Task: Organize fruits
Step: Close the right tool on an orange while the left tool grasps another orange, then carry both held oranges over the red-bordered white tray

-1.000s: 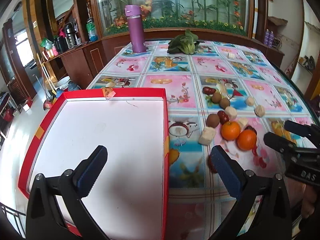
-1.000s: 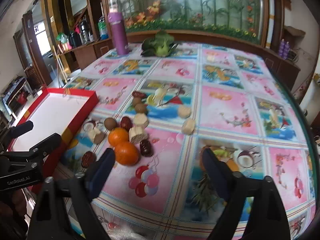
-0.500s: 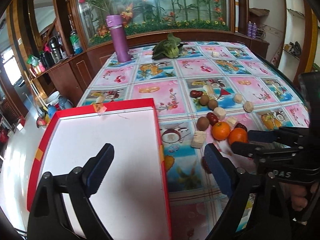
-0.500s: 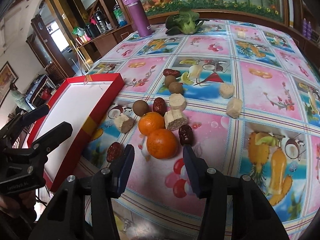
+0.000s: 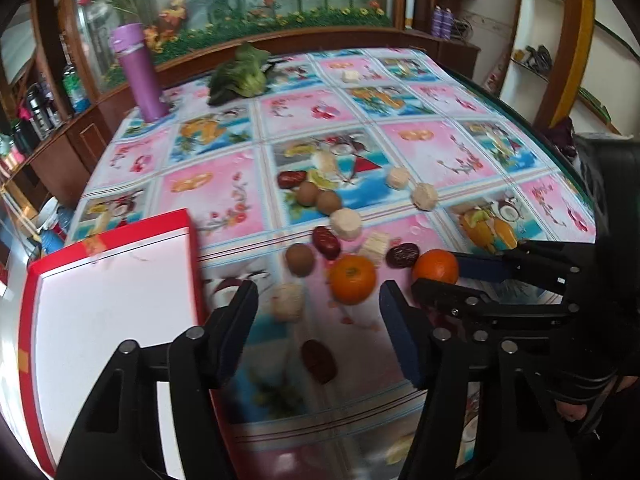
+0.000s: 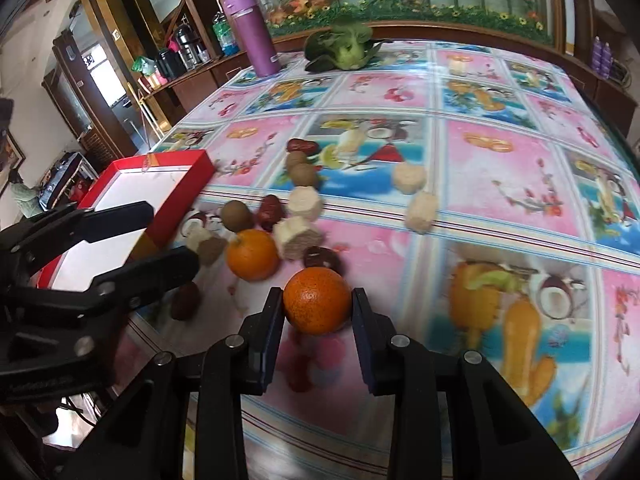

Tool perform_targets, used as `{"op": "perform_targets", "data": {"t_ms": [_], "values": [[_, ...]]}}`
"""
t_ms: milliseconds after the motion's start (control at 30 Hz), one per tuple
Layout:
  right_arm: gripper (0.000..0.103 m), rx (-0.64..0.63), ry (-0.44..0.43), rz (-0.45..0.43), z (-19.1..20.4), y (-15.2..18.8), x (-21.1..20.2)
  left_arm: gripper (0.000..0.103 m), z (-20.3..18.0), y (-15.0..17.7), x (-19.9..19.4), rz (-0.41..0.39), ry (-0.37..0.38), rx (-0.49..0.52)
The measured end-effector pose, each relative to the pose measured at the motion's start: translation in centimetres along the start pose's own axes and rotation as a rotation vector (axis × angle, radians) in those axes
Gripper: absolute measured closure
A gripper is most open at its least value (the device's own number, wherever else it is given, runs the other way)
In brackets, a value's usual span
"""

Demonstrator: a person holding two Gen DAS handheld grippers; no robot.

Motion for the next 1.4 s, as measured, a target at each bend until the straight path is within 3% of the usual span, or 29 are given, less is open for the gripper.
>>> {"op": "perform_targets", "data": {"t_ms": [333, 500, 800, 1000, 1133, 1233, 1400], "values": [[0.070, 0.027, -0.019, -0.003, -1.9, 0.8, -0.5, 0.067, -0.4, -0.4, 4.2, 0.126, 0.066, 0.029], [0.070, 0.028, -0.026, -0.007, -2.0, 0.7, -0.5, 0.068, -0.3, -0.1, 5.3, 0.151, 0.073, 0.043], [0.070, 0.011, -0.002, -0.036, -1.4, 0.5, -1.5, 0.070, 0.0, -0.2, 4.8, 0.114, 0.080, 0.009], [0.070, -0.034, 0.025, -0.106, 0.5, -0.4, -3.4, 0.069, 0.5, -0.3, -0.2, -0.017, 0.058, -0.020], [0.070, -0.052, 0.004, -0.138, 3.0, -1.8, -4.1, 0.069, 3.3, 0.8, -5.0, -0.126, -0.010, -0.090], [0.070, -0.072, -0.047, -0.143, 5.9, -2.9, -4.2, 0.069, 7.3, 2.6, -8.3, -0.186, -0.154, -0.162], [0.070, -0.143, -0.156, -0.135, 12.7, -4.9, -3.2, 0.069, 13.9, 6.9, -11.1, -0.192, -0.321, -0.297]]}}
Point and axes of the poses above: each gripper's, at about its wrist camera, not at the fingertips, and x roughly the way its jaws point, z to its left, y to its underside, the point moved 5 cm from there along x, roughly the way its jaws point, and after that the axes turned 9 degrees about y, right-handed, at the moved point
